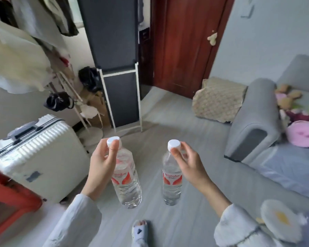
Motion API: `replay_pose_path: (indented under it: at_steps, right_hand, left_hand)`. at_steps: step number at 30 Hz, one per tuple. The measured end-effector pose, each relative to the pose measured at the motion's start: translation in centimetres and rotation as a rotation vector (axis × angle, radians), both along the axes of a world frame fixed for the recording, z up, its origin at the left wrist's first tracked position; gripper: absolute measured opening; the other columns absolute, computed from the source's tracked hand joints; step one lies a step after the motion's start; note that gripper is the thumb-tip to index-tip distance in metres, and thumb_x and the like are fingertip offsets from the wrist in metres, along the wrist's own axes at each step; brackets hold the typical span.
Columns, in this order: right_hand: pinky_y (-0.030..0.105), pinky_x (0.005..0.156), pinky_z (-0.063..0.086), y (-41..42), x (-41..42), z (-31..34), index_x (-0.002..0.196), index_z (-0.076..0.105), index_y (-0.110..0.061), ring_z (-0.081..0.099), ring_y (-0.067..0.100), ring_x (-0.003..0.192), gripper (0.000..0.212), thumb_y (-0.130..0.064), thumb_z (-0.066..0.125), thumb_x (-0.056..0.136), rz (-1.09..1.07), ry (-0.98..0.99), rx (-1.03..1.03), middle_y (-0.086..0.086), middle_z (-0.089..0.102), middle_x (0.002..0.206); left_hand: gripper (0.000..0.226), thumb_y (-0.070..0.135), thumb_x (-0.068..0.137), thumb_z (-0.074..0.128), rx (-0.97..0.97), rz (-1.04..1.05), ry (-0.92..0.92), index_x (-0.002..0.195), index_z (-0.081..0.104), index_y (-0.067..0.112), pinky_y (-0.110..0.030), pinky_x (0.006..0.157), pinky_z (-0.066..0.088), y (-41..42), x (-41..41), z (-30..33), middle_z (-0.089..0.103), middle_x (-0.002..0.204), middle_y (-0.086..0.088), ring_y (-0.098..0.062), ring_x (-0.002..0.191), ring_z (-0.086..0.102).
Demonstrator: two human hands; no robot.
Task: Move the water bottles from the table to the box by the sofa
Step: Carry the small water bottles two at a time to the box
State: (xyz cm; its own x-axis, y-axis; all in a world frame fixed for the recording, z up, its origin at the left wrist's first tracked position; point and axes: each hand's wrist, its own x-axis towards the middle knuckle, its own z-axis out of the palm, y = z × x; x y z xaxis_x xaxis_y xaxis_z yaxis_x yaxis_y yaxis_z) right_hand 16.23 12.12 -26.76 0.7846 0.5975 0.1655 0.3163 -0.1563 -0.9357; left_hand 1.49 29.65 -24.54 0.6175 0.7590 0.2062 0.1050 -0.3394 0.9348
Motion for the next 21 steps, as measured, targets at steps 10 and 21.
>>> replay_pose_path:
  at_steps: [10, 21]
  right_hand:
    - [0.027, 0.076, 0.045, 4.1, 18.3, 0.2, 0.088, 0.059, -0.014, 0.061, 0.030, 0.090, 0.031, -0.043, 0.053, 0.082, -0.297, 0.000, -0.028, 0.016, 0.067, 0.091]
    - [0.039, 0.080, 0.049, 7.0, 37.0, 0.2, 0.088, 0.057, -0.023, 0.063, 0.024, 0.086, 0.037, -0.056, 0.050, 0.074, -0.431, 0.005, -0.035, 0.006, 0.067, 0.088]
  left_hand:
    - [0.045, 0.063, 0.074, 0.040, -0.009, -0.289, 0.018, 0.086, 0.057, 0.023, -0.029, 0.070, 0.048, 7.0, 23.2, -0.4, 0.063, 0.083, 0.005, -0.007, 0.078, 0.060]
    - [0.049, 0.066, 0.073, 0.039, 0.053, -0.440, 0.104, 0.074, 0.051, 0.018, -0.030, 0.063, 0.044, 11.1, 45.8, 0.1, 0.056, 0.070, -0.006, -0.017, 0.065, 0.054]
